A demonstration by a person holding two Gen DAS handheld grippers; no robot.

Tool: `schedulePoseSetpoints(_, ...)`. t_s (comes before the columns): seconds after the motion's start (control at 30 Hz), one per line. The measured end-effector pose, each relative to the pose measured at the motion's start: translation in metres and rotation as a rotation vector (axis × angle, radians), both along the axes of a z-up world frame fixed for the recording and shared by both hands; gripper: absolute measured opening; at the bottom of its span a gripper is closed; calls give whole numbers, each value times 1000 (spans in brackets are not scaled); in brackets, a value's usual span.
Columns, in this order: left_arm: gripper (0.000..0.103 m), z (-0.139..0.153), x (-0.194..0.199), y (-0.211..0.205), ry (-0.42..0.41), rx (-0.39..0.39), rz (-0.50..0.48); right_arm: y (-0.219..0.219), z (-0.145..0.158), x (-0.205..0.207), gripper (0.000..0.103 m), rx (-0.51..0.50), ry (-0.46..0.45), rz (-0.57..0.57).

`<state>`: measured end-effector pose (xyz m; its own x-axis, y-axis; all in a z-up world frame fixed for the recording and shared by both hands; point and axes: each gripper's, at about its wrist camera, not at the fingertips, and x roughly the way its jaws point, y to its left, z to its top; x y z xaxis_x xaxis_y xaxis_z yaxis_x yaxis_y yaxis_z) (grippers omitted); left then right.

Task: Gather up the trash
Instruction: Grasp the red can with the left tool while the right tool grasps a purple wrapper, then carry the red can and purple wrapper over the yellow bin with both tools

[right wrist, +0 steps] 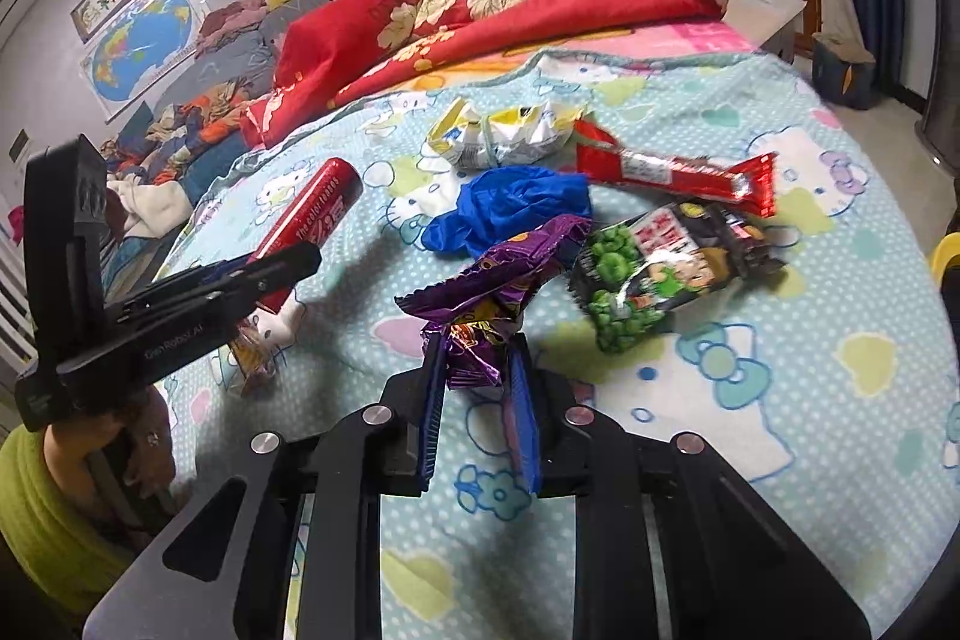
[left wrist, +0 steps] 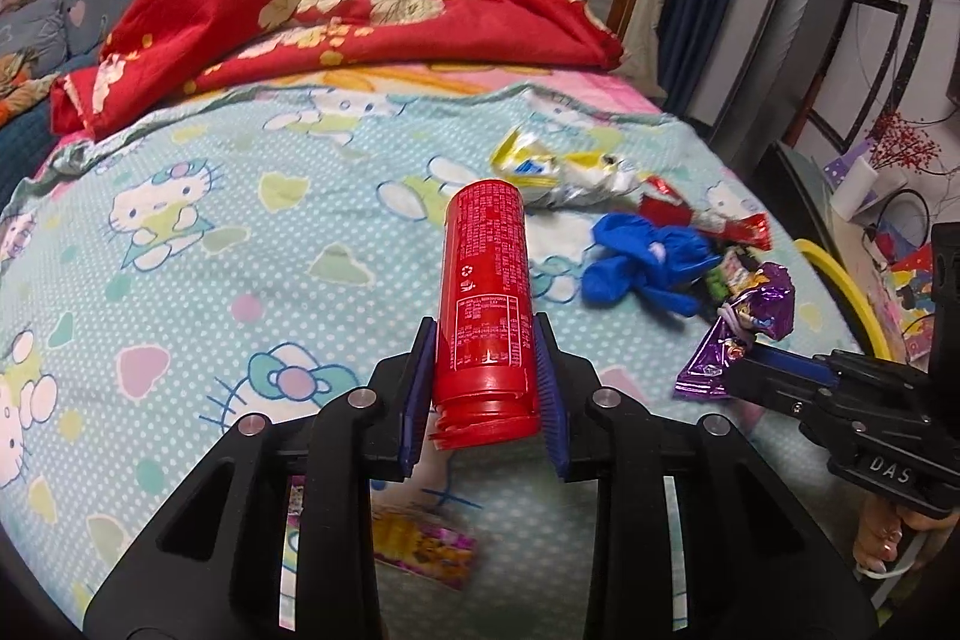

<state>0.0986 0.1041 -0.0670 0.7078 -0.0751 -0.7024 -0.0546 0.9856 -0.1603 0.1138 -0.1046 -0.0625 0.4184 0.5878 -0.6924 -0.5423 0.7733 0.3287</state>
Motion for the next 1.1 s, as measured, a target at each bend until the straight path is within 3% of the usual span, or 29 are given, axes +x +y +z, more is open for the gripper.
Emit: schedulePoseSetpoints(1.1, 24, 45, -24, -95, -136, 12, -201, -80, 36, -8, 20, 35, -139, -182)
